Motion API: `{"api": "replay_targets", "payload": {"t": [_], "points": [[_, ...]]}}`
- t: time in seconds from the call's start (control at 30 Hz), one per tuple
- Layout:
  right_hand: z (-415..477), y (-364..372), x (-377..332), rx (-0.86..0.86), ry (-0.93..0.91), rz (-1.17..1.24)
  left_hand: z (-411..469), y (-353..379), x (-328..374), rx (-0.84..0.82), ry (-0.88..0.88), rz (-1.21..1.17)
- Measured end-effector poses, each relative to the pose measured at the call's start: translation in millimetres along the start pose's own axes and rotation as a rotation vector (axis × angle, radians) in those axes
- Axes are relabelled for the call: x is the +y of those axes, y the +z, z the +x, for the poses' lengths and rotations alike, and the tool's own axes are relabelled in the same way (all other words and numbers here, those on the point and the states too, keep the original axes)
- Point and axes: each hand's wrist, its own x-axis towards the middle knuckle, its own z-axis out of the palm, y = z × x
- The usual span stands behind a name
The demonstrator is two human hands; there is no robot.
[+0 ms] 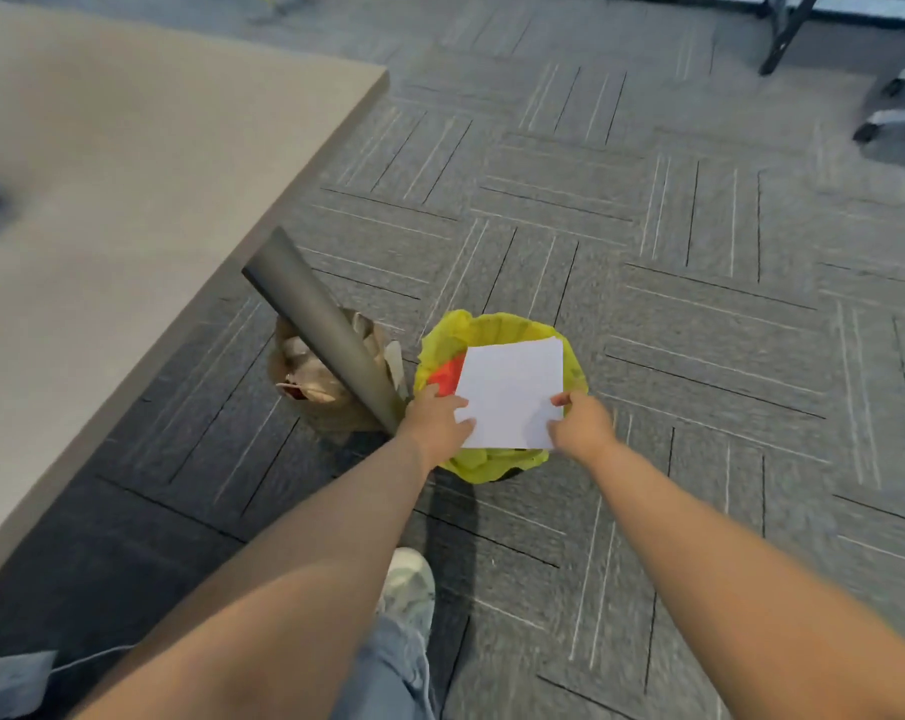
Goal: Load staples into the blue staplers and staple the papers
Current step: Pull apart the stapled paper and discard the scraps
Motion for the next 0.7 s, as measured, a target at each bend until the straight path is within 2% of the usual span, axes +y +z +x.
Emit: {"api": "replay_targets", "payload": {"t": [0.1,0.2,0.5,0.7], "points": [[-4.3,-4.0,0.7,-0.025,0.013,-0.047,-9.4,-2.2,-1.8,0.005,-0.005,0.084],[-15.4,-15.2,-7.3,-0.033,-0.008,-0.001,-26.2,-14.7,5.3,0.092,0.06,0.135],[-103.4,-88.9,-81.5,0.2,-0.386,0.012,-113.4,-84.8,69.3,0.409,0.212,0.241],[-190.1,-131.2,-134.8,0.359,-0.636,0.038,-195.1,-141.5,86.1,0.698,0.336,0.435]]}}
